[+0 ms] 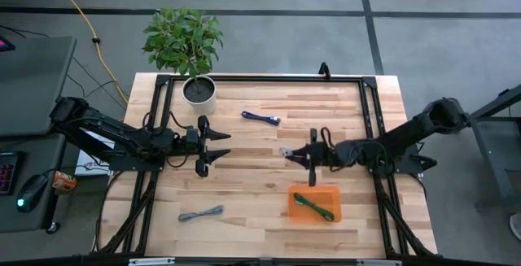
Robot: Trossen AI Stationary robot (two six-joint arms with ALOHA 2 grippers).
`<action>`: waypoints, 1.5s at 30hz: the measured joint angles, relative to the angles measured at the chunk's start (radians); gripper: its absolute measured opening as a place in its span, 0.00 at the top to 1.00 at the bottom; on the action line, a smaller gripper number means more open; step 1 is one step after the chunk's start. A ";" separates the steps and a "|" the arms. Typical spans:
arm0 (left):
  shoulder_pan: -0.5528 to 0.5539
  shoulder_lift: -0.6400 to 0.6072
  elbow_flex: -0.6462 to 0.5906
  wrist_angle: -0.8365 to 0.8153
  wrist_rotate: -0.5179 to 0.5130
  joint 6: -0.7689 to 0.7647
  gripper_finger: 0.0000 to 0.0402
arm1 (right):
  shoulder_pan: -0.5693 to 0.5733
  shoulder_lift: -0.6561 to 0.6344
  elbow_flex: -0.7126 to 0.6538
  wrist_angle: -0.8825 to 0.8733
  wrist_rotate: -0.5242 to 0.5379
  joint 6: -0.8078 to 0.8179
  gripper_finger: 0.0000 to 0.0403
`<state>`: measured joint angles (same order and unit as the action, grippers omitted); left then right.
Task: Pick and place USB-C Cables
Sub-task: Put the white charger cable into the orange bin
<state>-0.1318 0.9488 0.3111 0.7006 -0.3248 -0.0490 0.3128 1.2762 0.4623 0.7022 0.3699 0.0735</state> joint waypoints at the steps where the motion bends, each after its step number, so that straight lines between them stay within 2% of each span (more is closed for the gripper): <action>1: 0.000 0.000 0.000 0.000 0.000 0.000 0.48 | -0.019 -0.001 -0.007 0.026 -0.032 0.003 0.97; 5: 0.000 0.000 0.000 0.000 0.000 0.000 0.48 | -0.051 -0.002 0.003 0.027 -0.100 -0.026 0.97; 11: 0.000 0.000 0.000 -0.016 0.000 0.000 0.48 | -0.051 -0.002 0.014 0.071 -0.146 -0.121 0.97; 25: -0.002 0.000 0.000 -0.022 0.019 -0.024 0.48 | -0.051 -0.003 0.014 0.027 -0.100 -0.146 0.97; 30: -0.002 0.000 0.000 -0.016 -0.038 -0.042 0.48 | -0.051 -0.003 0.014 0.027 -0.100 -0.133 0.97; 41: -0.002 0.000 0.000 -0.015 -0.035 -0.052 0.48 | -0.051 -0.002 0.014 0.008 -0.137 -0.183 0.97; 45: -0.002 0.000 0.000 -0.005 -0.035 -0.052 0.48 | -0.051 -0.002 0.020 0.022 -0.137 -0.139 0.96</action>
<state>-0.1337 0.9489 0.3111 0.6955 -0.3595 -0.1013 0.2623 1.2739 0.4823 0.7246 0.2325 -0.0658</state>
